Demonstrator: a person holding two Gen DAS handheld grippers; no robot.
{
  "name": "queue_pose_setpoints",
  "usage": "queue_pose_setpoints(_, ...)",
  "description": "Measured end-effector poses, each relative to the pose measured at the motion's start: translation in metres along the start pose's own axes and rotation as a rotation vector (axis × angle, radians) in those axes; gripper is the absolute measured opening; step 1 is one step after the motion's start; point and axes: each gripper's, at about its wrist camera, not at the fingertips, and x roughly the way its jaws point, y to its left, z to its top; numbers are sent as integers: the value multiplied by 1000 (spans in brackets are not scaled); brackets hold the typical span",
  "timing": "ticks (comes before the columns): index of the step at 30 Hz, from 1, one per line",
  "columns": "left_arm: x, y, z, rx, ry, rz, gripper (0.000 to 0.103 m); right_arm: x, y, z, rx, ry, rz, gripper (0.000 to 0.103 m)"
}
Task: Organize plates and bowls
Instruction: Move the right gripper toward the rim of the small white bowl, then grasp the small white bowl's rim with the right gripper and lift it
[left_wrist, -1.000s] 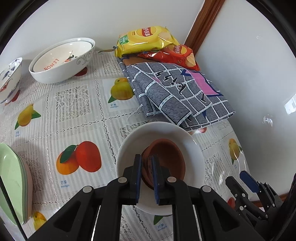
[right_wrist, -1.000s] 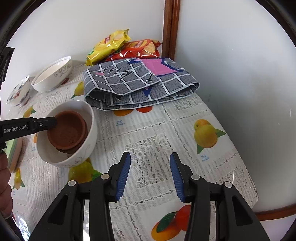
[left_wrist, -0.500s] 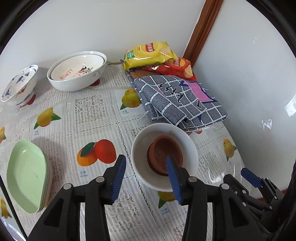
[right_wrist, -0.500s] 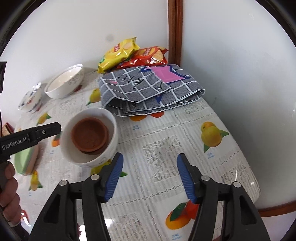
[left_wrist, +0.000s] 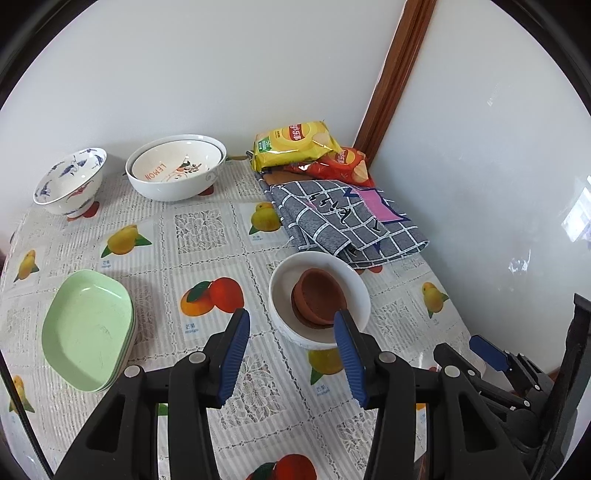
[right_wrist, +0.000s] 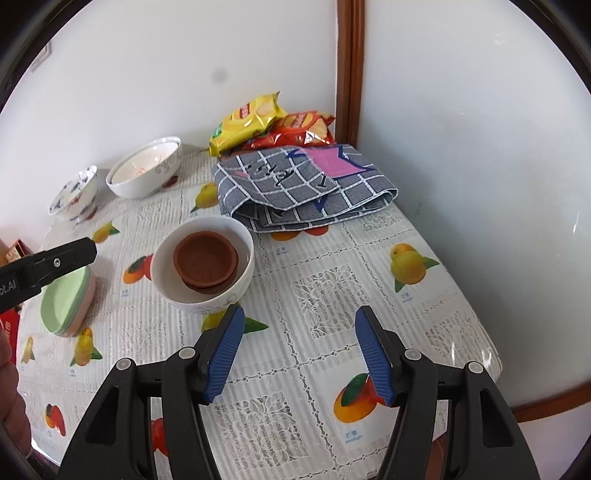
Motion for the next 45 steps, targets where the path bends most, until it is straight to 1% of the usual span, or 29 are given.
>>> queue_pose_setpoints(3,-9,-1,-4,4,-25,5,45,-3,-1,-3,13,-10,53,62)
queue_pose_setpoints(7,-18,0,-8,-4,-59,17,45,-13,2,-9,10,-71,125,62)
queue_pose_setpoints(9,-19,-1,-9,1,-61,21,45,-16,3,-10,13,-81,128,62)
queue_pose_setpoints(12,-20,-1,-10,13,-66,31,45,-17,4,-10,8,-64,123,62)
queue_pose_setpoints(16,-18,-5,-10,31,-67,38,45,-18,8,-7,-28,-46,114,62)
queue_pose_setpoints(19,-14,-4,-8,25,-49,17,45,-18,10,-3,-50,-50,125,62)
queue_pose_setpoints(24,-1,-3,-2,27,-13,25,45,-10,21,4,-113,-49,103,62)
queue_pose_setpoints(27,12,0,2,20,19,31,45,3,28,9,-139,-30,91,62)
queue_pose_setpoints(31,30,5,6,18,47,46,45,22,32,16,-135,-9,76,62)
queue_pose_setpoints(37,58,15,12,-1,86,64,45,60,24,33,-50,44,86,62)
queue_pose_setpoints(41,79,17,15,-14,122,59,45,85,17,39,-8,87,87,61)
queue_pose_setpoints(45,98,18,19,-33,159,53,45,110,16,45,14,136,102,56)
